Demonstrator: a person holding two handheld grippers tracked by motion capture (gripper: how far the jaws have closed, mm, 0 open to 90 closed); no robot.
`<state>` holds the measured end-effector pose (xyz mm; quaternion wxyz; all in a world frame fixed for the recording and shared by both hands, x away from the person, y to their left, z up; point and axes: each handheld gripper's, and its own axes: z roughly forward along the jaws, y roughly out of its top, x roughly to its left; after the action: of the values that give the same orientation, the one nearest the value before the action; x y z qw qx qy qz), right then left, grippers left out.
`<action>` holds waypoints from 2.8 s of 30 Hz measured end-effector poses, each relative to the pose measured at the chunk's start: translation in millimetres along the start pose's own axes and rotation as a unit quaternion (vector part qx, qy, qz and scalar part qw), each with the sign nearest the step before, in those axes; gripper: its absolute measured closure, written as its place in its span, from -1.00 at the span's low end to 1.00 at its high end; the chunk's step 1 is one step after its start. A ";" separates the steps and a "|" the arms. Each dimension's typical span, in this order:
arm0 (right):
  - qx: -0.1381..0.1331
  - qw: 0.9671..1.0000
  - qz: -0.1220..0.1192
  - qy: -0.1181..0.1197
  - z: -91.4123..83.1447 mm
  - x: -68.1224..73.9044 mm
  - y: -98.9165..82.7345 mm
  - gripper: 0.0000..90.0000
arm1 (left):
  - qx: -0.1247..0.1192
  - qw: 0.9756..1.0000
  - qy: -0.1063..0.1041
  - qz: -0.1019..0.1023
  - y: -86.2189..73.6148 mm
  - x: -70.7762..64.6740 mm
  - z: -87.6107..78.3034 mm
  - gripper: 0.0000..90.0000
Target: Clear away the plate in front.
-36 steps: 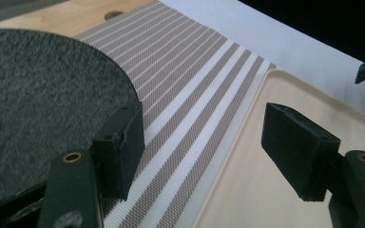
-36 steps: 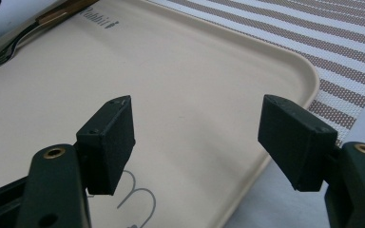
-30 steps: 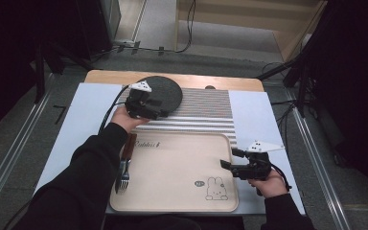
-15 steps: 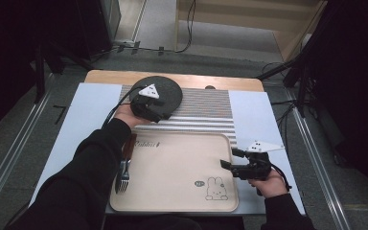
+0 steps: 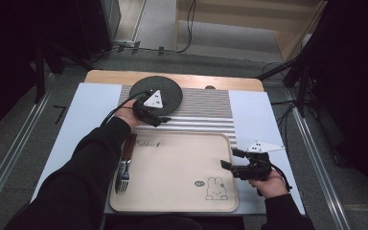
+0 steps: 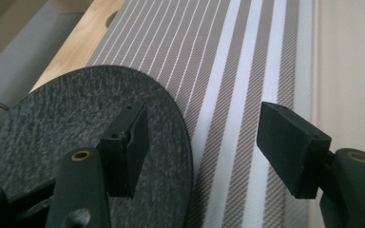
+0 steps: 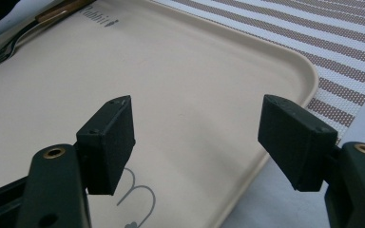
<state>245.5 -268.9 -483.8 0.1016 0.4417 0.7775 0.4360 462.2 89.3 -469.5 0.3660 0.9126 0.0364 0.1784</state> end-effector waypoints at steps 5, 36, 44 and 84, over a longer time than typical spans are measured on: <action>0.001 1.000 0.001 0.000 0.1 0.0 -0.1 -0.42 | 0.022 0.999 0.019 0.022 -5.9 -1.0 4.1 -0.16; -0.005 1.000 0.005 -0.007 -1.9 -0.7 -0.6 -0.41 | 0.082 0.974 0.127 0.167 -22.2 -17.1 28.8 0.56; 0.000 1.000 0.000 -0.007 0.1 0.6 -0.3 -0.41 | 0.071 0.960 0.171 0.211 -29.6 -24.8 34.1 0.65; -0.011 1.000 0.011 -0.019 -2.3 -3.6 1.6 -0.41 | 0.068 0.927 0.250 0.272 43.1 -127.6 -34.2 0.87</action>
<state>247.4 -272.6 -482.0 0.1158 0.4575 0.7657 0.4371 328.3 55.1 -455.4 0.2197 0.8358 -0.1105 0.4909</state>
